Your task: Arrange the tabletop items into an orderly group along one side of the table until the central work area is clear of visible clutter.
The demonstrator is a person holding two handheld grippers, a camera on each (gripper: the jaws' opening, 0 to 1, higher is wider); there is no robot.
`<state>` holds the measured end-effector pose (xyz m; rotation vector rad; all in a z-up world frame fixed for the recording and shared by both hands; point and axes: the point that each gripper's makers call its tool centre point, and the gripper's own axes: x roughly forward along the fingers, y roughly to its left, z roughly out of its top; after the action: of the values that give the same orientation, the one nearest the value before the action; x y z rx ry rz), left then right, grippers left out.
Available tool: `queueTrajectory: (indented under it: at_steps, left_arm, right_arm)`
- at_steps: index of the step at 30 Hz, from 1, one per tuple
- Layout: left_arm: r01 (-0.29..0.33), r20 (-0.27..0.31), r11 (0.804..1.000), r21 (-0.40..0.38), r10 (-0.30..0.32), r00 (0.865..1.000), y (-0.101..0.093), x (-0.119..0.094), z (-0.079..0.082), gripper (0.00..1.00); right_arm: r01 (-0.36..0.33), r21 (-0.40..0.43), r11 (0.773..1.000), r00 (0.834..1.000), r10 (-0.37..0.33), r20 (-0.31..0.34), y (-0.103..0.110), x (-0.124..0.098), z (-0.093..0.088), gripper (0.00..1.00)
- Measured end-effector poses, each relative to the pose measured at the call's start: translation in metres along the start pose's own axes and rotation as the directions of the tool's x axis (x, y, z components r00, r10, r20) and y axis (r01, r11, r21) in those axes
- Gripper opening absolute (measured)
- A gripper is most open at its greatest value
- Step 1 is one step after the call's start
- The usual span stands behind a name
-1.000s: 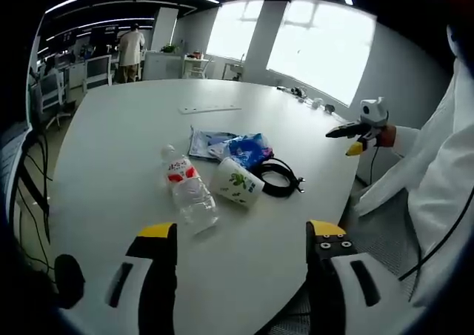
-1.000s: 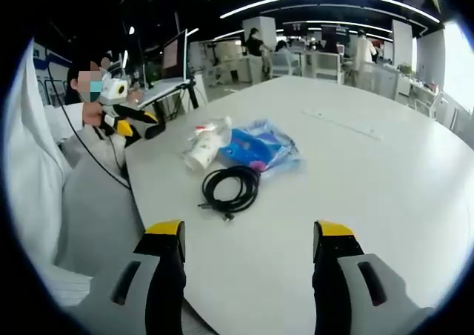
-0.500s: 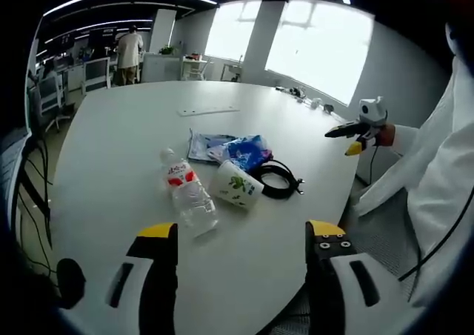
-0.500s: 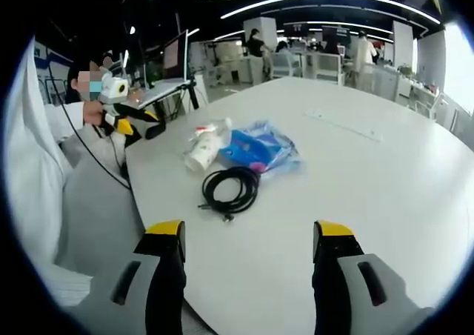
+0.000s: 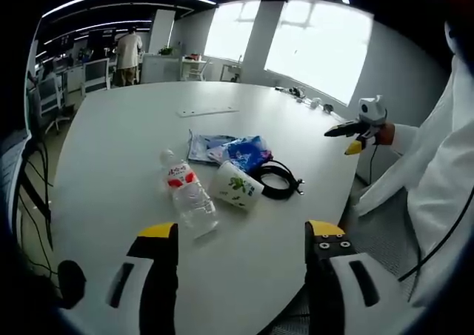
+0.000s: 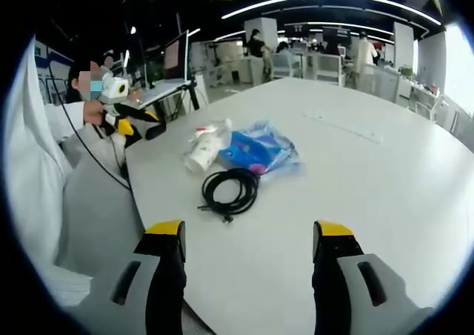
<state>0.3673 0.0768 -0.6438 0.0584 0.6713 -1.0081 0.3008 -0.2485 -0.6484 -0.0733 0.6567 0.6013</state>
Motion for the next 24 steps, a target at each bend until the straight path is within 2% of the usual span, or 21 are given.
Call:
queueTrajectory:
  at_steps: [17,24]
  left_arm:
    - [0.002,0.013,1.000,0.011,-0.002,1.000,0.003,0.004,0.010,0.70]
    - [0.004,0.023,1.000,0.023,-0.005,1.000,0.005,0.010,0.021,0.69]
  right_arm:
    - [0.007,0.011,1.000,1.000,-0.007,0.025,-0.005,0.003,0.011,0.67]
    - [0.013,0.015,1.000,0.998,-0.014,0.055,-0.010,0.008,0.026,0.66]
